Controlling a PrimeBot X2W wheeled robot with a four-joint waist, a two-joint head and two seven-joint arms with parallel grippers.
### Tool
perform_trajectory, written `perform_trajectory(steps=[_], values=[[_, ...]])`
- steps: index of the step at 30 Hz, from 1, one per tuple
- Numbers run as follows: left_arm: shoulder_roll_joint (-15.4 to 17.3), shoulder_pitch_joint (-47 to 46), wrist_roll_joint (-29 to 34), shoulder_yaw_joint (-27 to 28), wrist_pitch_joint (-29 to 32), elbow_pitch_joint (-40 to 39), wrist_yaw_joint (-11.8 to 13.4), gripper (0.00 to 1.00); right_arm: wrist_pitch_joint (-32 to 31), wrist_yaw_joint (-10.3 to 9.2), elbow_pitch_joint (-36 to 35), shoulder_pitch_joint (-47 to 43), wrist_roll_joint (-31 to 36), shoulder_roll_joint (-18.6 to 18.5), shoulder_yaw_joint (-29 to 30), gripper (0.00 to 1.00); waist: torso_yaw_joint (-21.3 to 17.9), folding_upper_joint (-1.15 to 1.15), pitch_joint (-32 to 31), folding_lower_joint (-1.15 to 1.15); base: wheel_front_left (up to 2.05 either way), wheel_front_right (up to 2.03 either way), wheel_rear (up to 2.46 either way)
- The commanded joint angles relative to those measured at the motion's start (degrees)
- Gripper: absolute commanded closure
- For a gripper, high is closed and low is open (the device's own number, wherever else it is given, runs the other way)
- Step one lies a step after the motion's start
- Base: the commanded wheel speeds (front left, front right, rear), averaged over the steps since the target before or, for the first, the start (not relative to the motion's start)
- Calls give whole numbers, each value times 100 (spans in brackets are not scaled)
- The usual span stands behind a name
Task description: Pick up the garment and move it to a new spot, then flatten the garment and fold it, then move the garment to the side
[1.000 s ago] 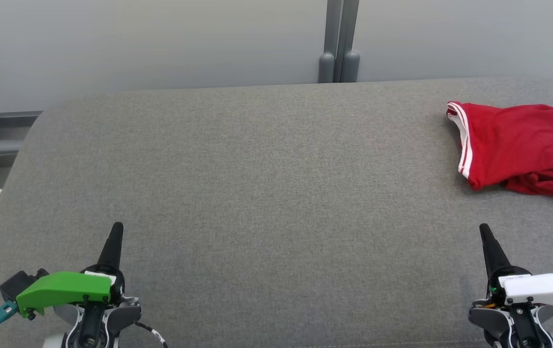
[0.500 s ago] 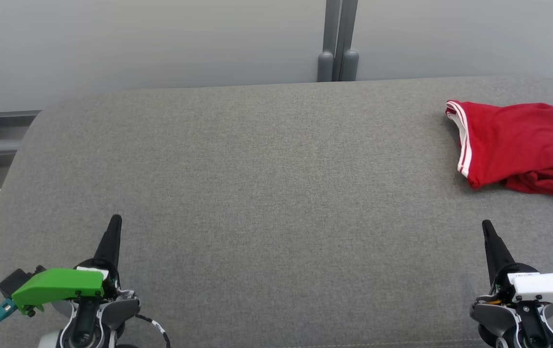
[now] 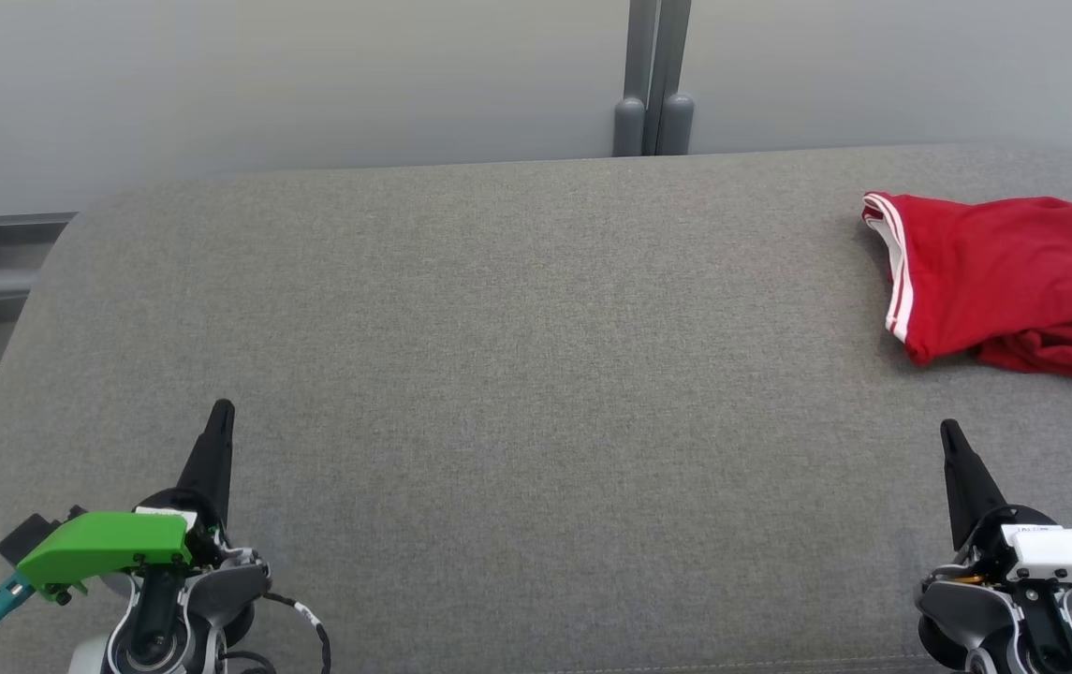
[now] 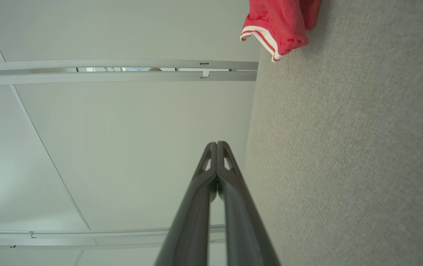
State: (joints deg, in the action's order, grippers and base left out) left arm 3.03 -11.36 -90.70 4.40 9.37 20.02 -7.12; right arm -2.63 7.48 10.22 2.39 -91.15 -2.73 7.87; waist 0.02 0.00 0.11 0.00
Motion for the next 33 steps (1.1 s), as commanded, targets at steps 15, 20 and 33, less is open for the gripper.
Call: perform_trajectory(steps=[15,20,33], values=[[-24,-114,-144,56,57,-27,-60,100,-39,2,-49,-45,-177,-27,23,100,-4,0,5,0,0,0,0],[-23,-113,-145,56,57,-28,-60,100,-39,2,-49,-45,-177,-27,23,100,-4,0,5,0,0,0,0],[-23,-112,-145,54,56,-29,-59,100,-38,2,-49,-45,-176,-27,22,100,-4,0,5,0,0,0,0]])
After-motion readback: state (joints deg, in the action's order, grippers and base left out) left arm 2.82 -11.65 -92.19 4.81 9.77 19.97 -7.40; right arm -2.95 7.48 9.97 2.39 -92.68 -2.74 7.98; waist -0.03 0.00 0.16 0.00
